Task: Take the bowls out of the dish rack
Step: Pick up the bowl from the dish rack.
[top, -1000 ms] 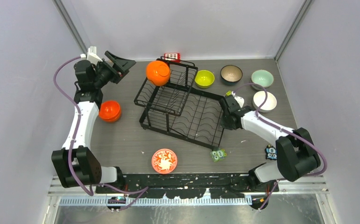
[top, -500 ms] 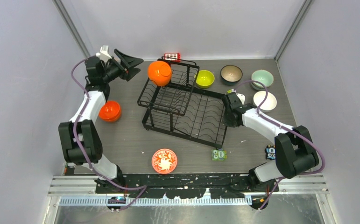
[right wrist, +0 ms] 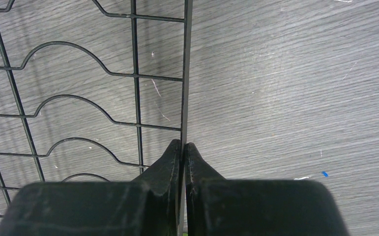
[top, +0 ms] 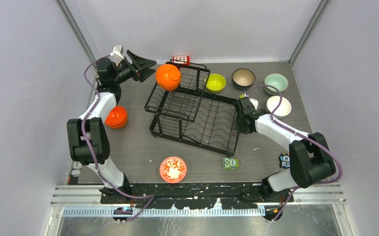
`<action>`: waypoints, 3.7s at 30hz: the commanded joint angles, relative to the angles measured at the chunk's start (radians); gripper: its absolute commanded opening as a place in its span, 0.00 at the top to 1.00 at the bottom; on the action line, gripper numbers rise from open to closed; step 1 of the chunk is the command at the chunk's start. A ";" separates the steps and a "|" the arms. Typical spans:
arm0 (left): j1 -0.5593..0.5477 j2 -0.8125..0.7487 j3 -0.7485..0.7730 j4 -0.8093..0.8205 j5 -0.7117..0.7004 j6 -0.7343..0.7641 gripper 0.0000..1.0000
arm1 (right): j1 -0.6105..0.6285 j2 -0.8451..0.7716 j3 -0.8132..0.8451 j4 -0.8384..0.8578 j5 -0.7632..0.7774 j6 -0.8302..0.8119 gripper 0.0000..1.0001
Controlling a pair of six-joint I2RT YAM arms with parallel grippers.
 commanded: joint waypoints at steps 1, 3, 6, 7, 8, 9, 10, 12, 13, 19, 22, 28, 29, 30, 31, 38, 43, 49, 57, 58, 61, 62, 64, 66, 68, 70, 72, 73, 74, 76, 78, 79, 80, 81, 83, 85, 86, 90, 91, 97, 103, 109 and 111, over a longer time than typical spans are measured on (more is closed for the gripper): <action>-0.015 0.014 0.035 0.098 0.051 -0.029 0.31 | -0.005 -0.034 0.048 0.087 -0.042 -0.008 0.92; -0.018 0.016 0.031 0.098 0.057 -0.028 0.31 | -0.007 -0.033 0.045 0.093 -0.048 -0.005 0.92; -0.019 0.011 0.017 0.101 0.059 -0.026 0.33 | -0.007 -0.033 0.045 0.096 -0.051 -0.004 0.92; -0.019 0.010 0.015 0.100 0.062 -0.025 0.34 | -0.006 -0.034 0.045 0.095 -0.052 -0.005 0.92; -0.019 0.010 0.011 0.102 0.063 -0.026 0.34 | -0.006 -0.035 0.045 0.095 -0.053 -0.005 0.92; -0.021 0.009 0.007 0.107 0.066 -0.028 0.35 | -0.008 -0.036 0.044 0.095 -0.054 -0.005 0.92; -0.021 0.009 0.002 0.114 0.068 -0.032 0.36 | -0.008 -0.036 0.043 0.097 -0.055 -0.004 0.92; -0.021 0.006 -0.012 0.151 0.070 -0.055 0.38 | -0.011 -0.036 0.041 0.100 -0.065 -0.001 0.92; -0.021 0.007 -0.017 0.170 0.074 -0.069 0.39 | -0.013 -0.036 0.039 0.103 -0.068 0.001 0.92; -0.023 0.007 -0.062 0.233 0.090 -0.111 0.44 | -0.019 -0.037 0.037 0.109 -0.081 0.004 0.92; -0.027 0.008 -0.074 0.237 0.099 -0.113 0.44 | -0.020 -0.038 0.037 0.111 -0.085 0.005 0.92; -0.034 0.005 -0.089 0.284 0.107 -0.148 0.51 | -0.023 -0.037 0.033 0.117 -0.095 0.008 0.92; -0.035 0.008 -0.092 0.309 0.110 -0.165 0.53 | -0.024 -0.037 0.032 0.118 -0.100 0.011 0.92; -0.037 0.012 -0.095 0.333 0.112 -0.182 0.54 | -0.026 -0.036 0.030 0.121 -0.103 0.012 0.92; -0.037 0.013 -0.100 0.351 0.114 -0.202 0.56 | -0.027 -0.035 0.030 0.123 -0.106 0.014 0.92; -0.043 0.015 -0.123 0.405 0.122 -0.235 0.59 | -0.031 -0.037 0.030 0.125 -0.113 0.015 0.92; -0.046 0.026 -0.127 0.429 0.127 -0.248 0.59 | -0.032 -0.040 0.027 0.128 -0.118 0.018 0.92; -0.046 0.057 -0.129 0.492 0.133 -0.294 0.59 | -0.033 -0.041 0.025 0.129 -0.120 0.019 0.92; -0.079 0.088 -0.131 0.566 0.137 -0.341 0.61 | -0.036 -0.037 0.025 0.133 -0.125 0.020 0.92; -0.079 0.090 -0.130 0.571 0.138 -0.344 0.61 | -0.036 -0.038 0.025 0.134 -0.125 0.019 0.92; -0.080 0.098 -0.130 0.591 0.138 -0.360 0.68 | -0.038 -0.037 0.025 0.134 -0.128 0.019 0.92; -0.081 0.101 -0.130 0.600 0.139 -0.365 0.69 | -0.038 -0.037 0.025 0.135 -0.128 0.019 0.92; -0.080 0.106 -0.130 0.611 0.138 -0.373 0.72 | -0.039 -0.036 0.025 0.136 -0.128 0.020 0.92; -0.081 0.110 -0.130 0.621 0.138 -0.381 0.75 | -0.040 -0.036 0.023 0.136 -0.128 0.019 0.92; -0.081 0.117 -0.131 0.640 0.137 -0.394 0.76 | -0.040 -0.036 0.022 0.136 -0.129 0.019 0.92; -0.081 0.124 -0.131 0.667 0.134 -0.414 0.78 | -0.042 -0.037 0.022 0.136 -0.129 0.019 0.92; -0.081 0.133 -0.131 0.703 0.129 -0.441 0.81 | -0.042 -0.037 0.022 0.136 -0.130 0.019 0.92; -0.081 0.137 -0.129 0.728 0.126 -0.459 0.83 | -0.043 -0.037 0.022 0.136 -0.132 0.019 0.92; -0.081 0.143 -0.124 0.750 0.122 -0.477 0.84 | -0.044 -0.037 0.022 0.137 -0.132 0.019 0.92; -0.081 0.152 -0.116 0.795 0.116 -0.511 0.88 | -0.043 -0.037 0.022 0.138 -0.132 0.020 0.92; -0.081 0.155 -0.109 0.815 0.114 -0.530 0.92 | -0.043 -0.037 0.023 0.138 -0.134 0.019 0.92; -0.081 0.154 -0.106 0.817 0.113 -0.533 0.94 | -0.043 -0.036 0.022 0.137 -0.134 0.020 0.92; -0.082 0.152 -0.104 0.816 0.112 -0.535 0.97 | -0.044 -0.036 0.022 0.138 -0.134 0.019 0.92; -0.082 0.152 -0.104 0.819 0.111 -0.537 0.99 | -0.044 -0.036 0.022 0.138 -0.134 0.019 0.92; -0.082 0.152 -0.101 0.835 0.106 -0.549 1.00 | -0.045 -0.035 0.022 0.139 -0.135 0.019 0.92; -0.082 0.156 -0.100 0.866 0.097 -0.573 1.00 | -0.044 -0.034 0.021 0.140 -0.137 0.020 0.92; -0.084 0.160 -0.097 0.891 0.090 -0.593 1.00 | -0.044 -0.035 0.020 0.142 -0.138 0.019 0.92; -0.093 0.184 -0.074 0.983 0.058 -0.669 1.00 | -0.045 -0.029 0.019 0.145 -0.142 0.021 0.92; -0.095 0.187 -0.067 0.986 0.051 -0.675 1.00 | -0.044 -0.028 0.018 0.146 -0.144 0.021 0.92; -0.129 0.187 -0.035 0.987 0.033 -0.679 1.00 | -0.047 -0.027 0.019 0.146 -0.148 0.021 0.92; -0.153 0.179 -0.006 0.987 0.011 -0.689 1.00 | -0.046 -0.030 0.017 0.149 -0.152 0.020 0.92; -0.173 0.160 0.035 0.986 -0.009 -0.705 1.00 | -0.046 -0.030 0.020 0.149 -0.160 0.021 0.92; -0.182 0.151 0.055 0.985 -0.014 -0.713 1.00 | -0.047 -0.032 0.024 0.144 -0.167 0.025 0.92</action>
